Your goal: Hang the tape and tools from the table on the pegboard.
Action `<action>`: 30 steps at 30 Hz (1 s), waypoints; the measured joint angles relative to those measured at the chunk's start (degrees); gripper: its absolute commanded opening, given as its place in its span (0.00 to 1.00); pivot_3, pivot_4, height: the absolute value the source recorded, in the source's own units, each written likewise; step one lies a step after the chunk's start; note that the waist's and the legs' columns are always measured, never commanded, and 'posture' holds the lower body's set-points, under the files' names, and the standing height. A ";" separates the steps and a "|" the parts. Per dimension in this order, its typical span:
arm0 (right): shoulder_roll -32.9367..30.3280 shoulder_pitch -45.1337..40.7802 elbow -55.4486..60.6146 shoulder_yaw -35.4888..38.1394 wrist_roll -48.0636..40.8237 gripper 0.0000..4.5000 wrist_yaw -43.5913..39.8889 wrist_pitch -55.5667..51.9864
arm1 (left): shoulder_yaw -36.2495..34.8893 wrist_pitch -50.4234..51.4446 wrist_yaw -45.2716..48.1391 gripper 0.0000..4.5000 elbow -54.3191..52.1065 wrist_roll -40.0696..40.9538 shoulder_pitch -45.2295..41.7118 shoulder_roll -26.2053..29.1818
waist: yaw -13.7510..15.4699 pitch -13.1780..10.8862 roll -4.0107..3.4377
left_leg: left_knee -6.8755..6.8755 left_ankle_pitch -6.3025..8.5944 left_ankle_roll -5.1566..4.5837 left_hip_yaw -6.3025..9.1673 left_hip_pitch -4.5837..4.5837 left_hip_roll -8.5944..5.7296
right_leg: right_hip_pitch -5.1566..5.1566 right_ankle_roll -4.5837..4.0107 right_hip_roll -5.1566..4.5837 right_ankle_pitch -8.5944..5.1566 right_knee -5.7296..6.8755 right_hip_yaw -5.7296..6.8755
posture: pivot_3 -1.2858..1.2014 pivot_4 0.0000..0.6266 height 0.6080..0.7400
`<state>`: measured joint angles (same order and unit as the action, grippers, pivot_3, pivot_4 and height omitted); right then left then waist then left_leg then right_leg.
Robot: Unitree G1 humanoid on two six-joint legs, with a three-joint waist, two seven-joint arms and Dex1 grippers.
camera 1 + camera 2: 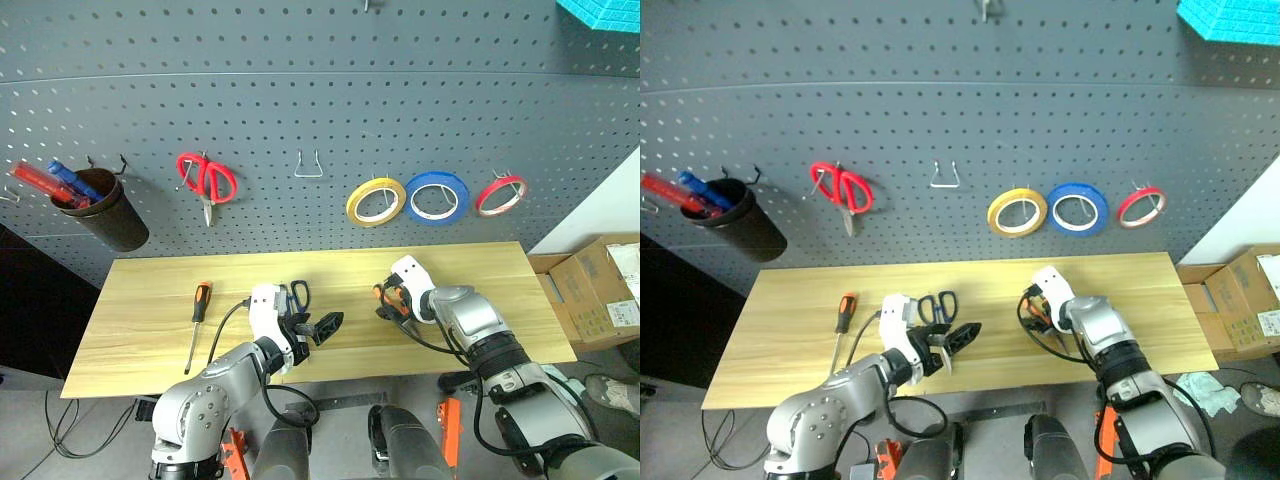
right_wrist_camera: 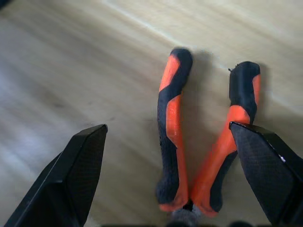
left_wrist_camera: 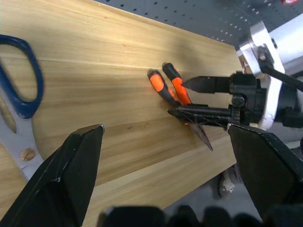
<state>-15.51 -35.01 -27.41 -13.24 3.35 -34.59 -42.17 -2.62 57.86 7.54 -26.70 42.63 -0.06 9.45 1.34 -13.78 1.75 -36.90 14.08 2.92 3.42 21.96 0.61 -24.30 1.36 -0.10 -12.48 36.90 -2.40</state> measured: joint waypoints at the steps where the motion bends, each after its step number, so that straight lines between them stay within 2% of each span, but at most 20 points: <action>1: -0.26 0.02 0.04 -0.23 0.12 0.99 0.00 0.17 | 0.00 0.20 -0.23 1.00 -0.19 0.01 0.05 -0.10 | -0.01 -0.17 -0.02 | -0.01 0.00 0.00 0.00 -0.01 0.00 | 0.01 0.01 0.00 -0.01 0.00 0.00 | 0.59 0.45 1.00; 6: -0.67 1.12 2.00 -1.74 0.45 0.99 -0.25 0.15 | 0.18 0.55 -0.77 1.00 -0.42 0.00 0.67 -0.37 | 0.01 -0.75 0.02 | -0.01 0.00 0.00 0.05 0.01 0.00 | 0.00 -0.23 0.00 -0.16 0.00 0.06 | 0.59 0.46 1.00; 15: -2.04 3.04 8.03 -3.17 0.39 0.99 -0.48 -2.92 | 0.22 0.55 -0.65 1.00 -0.96 0.05 1.59 -0.41 | 0.03 -1.35 -0.02 | 0.00 0.05 0.07 0.06 0.23 -0.03 | -0.15 0.05 -0.04 -0.09 -0.06 0.06 | 0.58 0.45 1.00; 20: -3.16 3.21 13.35 -3.66 0.03 0.99 -0.55 -6.54 | 0.22 0.49 -0.58 1.00 -0.96 0.04 1.36 -0.34 | -0.04 -1.43 -0.03 | -0.02 0.04 0.08 0.04 0.91 -0.01 | -0.94 0.12 -0.03 -0.03 0.07 0.05 | 0.58 0.45 1.00; 23: -3.87 3.20 14.96 -3.64 0.01 0.99 -0.31 -8.04 | 0.20 0.46 -0.52 1.00 -0.96 0.04 1.37 -0.16 | -0.02 -1.45 -0.03 | 0.02 0.04 0.08 0.05 0.96 0.00 | -0.98 0.12 -0.03 -0.03 0.04 0.06 | 0.58 0.45 1.00; 30: -2.16 3.13 15.79 -3.17 0.11 0.99 4.34 -12.76 | 0.65 0.42 -0.29 1.00 -0.94 -0.05 1.37 0.31 | -0.03 -1.57 -0.03 | -0.01 0.04 0.08 0.03 0.96 0.00 | -0.98 0.13 -0.03 -0.03 0.02 0.04 | 0.58 0.45 1.00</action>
<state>-17.68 -31.88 -11.61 -16.41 3.46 -30.25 -54.92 -1.97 58.28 7.26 -27.64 42.58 1.31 9.75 1.31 -15.35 1.73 -36.92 14.12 3.00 3.45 22.92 0.60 -25.28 1.48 -0.13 -12.50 36.92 -2.36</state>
